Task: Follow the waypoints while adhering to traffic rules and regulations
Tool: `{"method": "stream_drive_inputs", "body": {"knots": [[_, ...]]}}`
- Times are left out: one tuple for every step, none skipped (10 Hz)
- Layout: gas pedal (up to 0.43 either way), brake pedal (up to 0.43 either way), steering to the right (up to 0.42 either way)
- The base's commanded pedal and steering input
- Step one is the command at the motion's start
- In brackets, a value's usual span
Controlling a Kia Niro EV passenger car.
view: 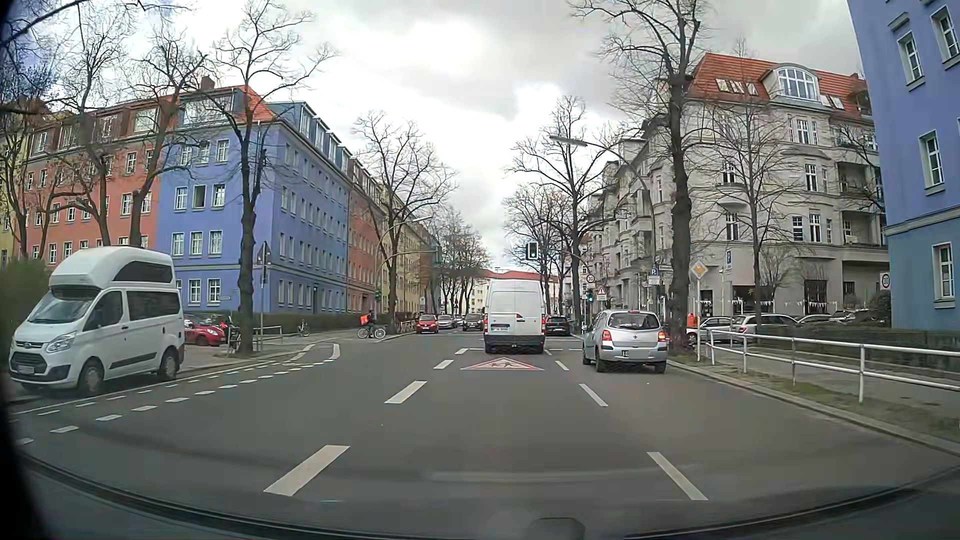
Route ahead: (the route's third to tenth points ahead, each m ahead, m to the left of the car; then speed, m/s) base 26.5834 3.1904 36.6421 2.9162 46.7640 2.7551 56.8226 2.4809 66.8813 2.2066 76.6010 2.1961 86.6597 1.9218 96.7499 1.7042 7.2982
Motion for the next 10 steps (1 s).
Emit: {"method": "stream_drive_inputs", "body": {"knots": [[0.220, 0.037, 0.000], [0.177, 0.030, -0.001], [0.150, 0.037, -0.002], [0.020, 0.037, -0.005], [0.000, 0.037, -0.006], [0.000, 0.037, -0.006], [0.000, 0.037, -0.006], [0.000, 0.037, -0.004], [0.000, 0.037, -0.005], [0.008, 0.037, -0.004]]}}
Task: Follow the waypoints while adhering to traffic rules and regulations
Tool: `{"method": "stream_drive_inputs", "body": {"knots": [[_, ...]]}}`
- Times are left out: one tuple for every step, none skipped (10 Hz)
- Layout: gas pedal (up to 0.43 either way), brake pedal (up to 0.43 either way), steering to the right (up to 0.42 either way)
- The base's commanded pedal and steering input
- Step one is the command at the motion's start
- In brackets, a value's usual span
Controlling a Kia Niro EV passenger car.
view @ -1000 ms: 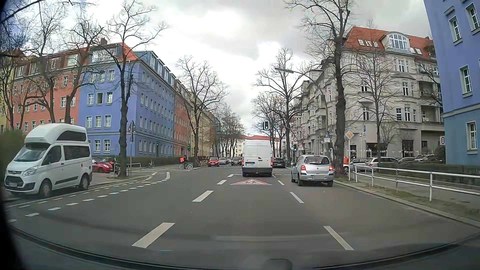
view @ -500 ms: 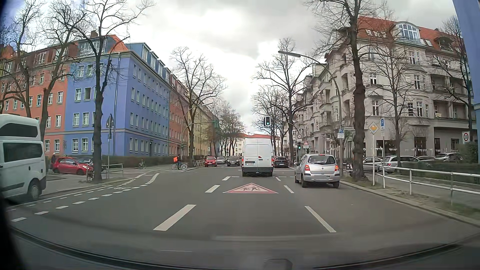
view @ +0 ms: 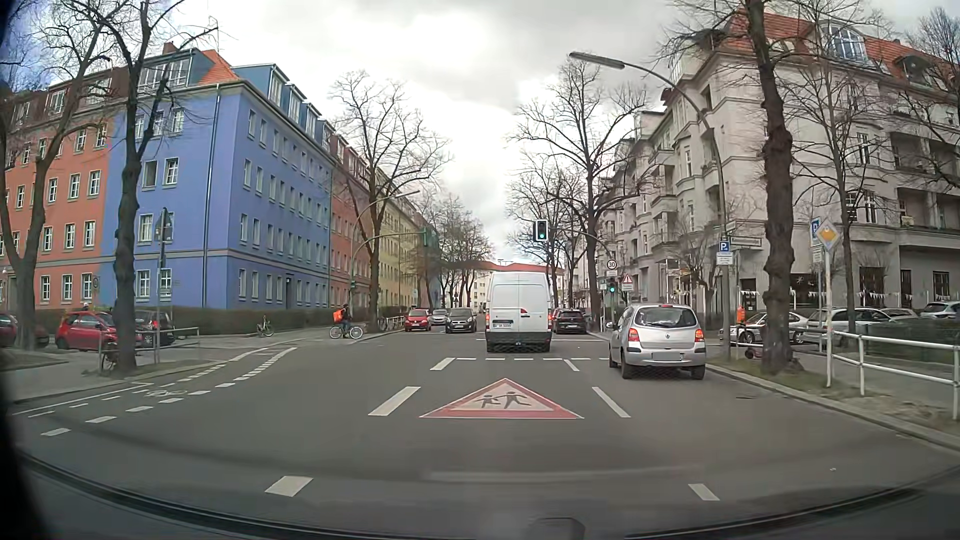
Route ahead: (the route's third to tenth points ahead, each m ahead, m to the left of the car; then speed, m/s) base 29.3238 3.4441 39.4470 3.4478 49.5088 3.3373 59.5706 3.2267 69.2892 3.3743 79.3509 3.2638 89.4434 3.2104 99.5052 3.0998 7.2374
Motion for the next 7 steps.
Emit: {"method": "stream_drive_inputs", "body": {"knots": [[0.008, 0.030, -0.004], [0.008, 0.037, -0.003], [0.008, 0.037, -0.001], [0.020, 0.037, 0.000], [0.039, 0.037, 0.001], [0.039, 0.037, 0.001], [0.039, 0.037, 0.001]]}}
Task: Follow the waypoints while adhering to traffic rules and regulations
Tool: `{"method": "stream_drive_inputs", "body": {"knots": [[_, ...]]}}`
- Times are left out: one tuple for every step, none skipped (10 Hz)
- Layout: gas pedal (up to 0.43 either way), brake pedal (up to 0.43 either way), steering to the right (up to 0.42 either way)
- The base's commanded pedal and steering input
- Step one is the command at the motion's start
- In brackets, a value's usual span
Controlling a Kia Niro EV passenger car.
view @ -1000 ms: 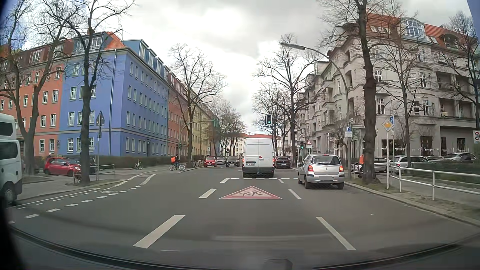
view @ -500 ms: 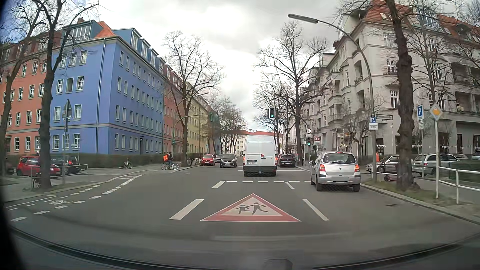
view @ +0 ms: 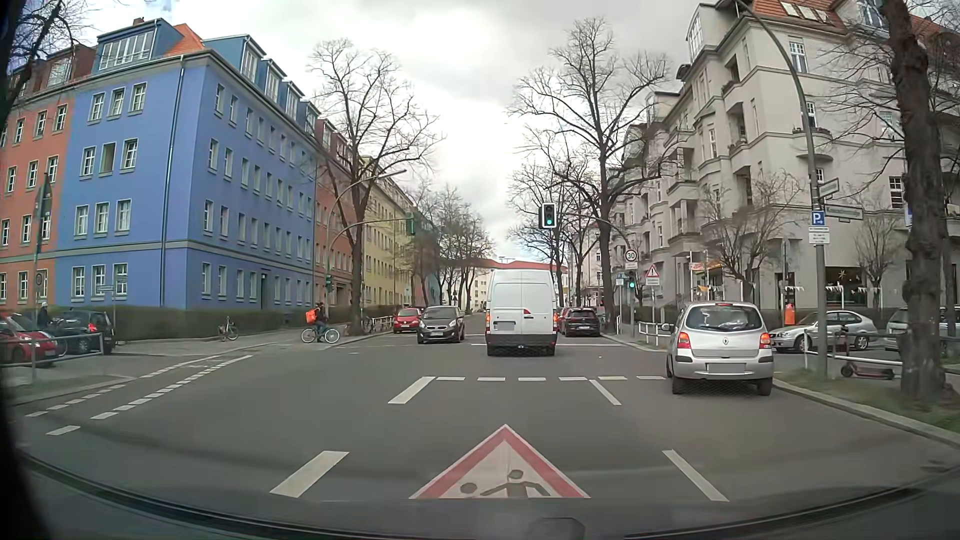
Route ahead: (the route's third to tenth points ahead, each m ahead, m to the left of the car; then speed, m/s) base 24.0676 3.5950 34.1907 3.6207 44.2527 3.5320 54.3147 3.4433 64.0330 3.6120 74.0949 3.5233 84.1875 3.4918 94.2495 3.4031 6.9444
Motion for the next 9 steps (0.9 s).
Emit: {"method": "stream_drive_inputs", "body": {"knots": [[0.039, 0.037, 0.003], [0.039, 0.037, 0.005], [0.008, 0.037, 0.005], [0.000, 0.037, 0.006], [0.000, 0.037, 0.005], [0.000, 0.037, 0.006], [0.000, 0.037, 0.006], [0.000, 0.037, 0.005], [0.000, 0.037, 0.005]]}}
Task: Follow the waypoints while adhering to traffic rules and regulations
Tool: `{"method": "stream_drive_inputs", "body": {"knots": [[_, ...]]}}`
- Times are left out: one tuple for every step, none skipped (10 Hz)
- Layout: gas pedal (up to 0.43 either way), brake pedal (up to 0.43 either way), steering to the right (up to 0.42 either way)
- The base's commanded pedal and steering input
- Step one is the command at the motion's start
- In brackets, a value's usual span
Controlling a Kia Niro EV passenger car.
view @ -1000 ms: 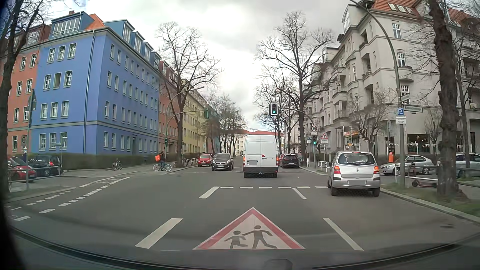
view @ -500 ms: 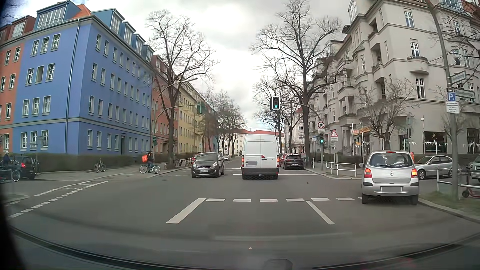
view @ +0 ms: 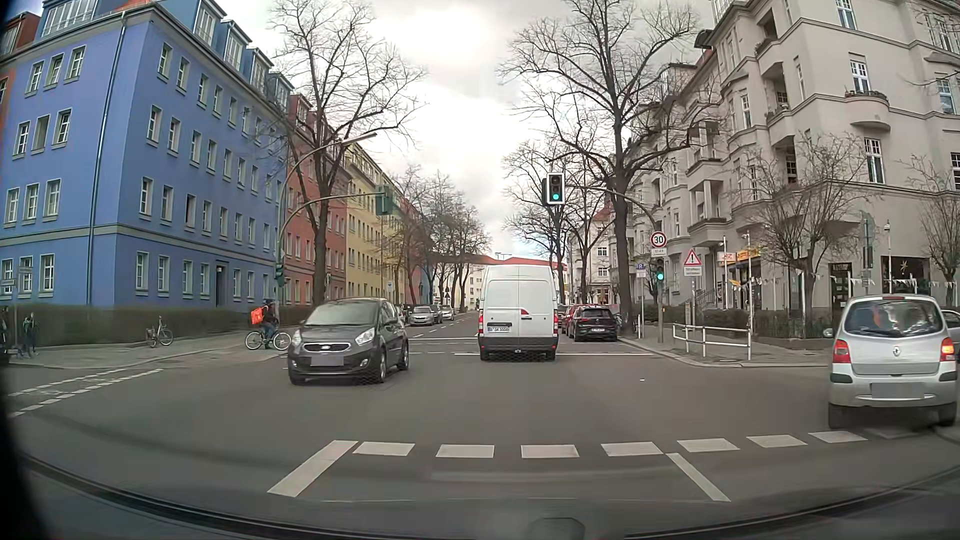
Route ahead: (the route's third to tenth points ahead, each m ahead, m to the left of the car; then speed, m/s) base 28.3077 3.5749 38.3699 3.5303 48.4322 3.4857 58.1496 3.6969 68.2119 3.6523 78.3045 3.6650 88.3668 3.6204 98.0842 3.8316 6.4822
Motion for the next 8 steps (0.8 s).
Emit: {"method": "stream_drive_inputs", "body": {"knots": [[0.020, 0.037, 0.006], [0.020, 0.037, 0.006], [0.028, 0.037, 0.005], [0.028, 0.037, 0.005], [0.039, 0.037, 0.006], [0.047, 0.037, 0.005], [0.047, 0.037, 0.005], [0.047, 0.037, 0.006]]}}
